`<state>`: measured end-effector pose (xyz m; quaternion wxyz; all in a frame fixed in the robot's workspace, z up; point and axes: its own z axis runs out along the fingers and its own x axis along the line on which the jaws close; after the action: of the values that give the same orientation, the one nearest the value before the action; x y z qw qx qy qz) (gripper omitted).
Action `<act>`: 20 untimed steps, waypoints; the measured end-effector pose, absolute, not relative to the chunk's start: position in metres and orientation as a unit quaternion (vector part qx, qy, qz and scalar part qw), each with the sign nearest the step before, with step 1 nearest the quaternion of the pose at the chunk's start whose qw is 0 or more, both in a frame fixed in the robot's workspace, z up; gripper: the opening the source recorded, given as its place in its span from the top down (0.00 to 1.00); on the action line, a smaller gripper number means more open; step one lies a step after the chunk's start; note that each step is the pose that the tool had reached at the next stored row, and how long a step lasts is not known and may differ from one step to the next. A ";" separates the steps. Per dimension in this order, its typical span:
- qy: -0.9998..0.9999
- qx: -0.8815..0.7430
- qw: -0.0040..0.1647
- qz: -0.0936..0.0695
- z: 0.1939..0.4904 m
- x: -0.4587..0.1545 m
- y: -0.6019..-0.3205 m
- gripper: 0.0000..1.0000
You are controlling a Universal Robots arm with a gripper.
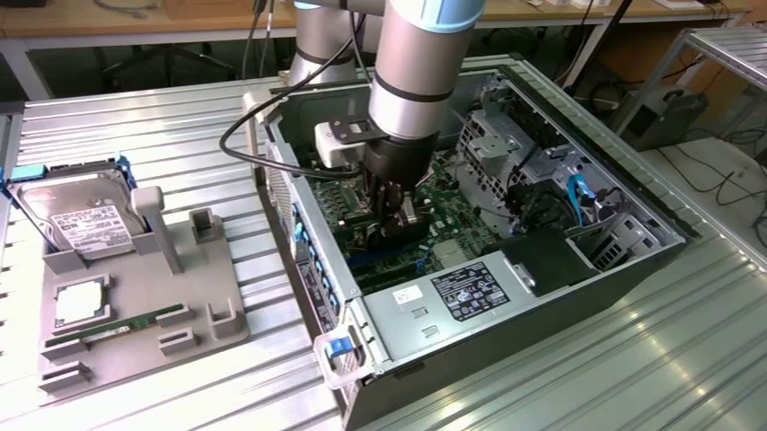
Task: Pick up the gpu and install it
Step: 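Insert the gpu into the slot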
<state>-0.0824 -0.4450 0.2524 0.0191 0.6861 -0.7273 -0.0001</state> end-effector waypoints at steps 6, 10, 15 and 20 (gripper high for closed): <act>-0.727 0.686 0.019 0.000 0.252 -0.082 -0.443 0.74; -0.727 0.686 0.019 0.000 0.252 -0.082 -0.443 0.74; -0.728 0.686 0.019 -0.001 0.252 -0.083 -0.442 0.73; -0.727 0.686 0.019 0.000 0.257 -0.082 -0.443 0.60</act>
<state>-0.0824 -0.4427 0.2566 0.0190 0.6860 -0.7273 -0.0002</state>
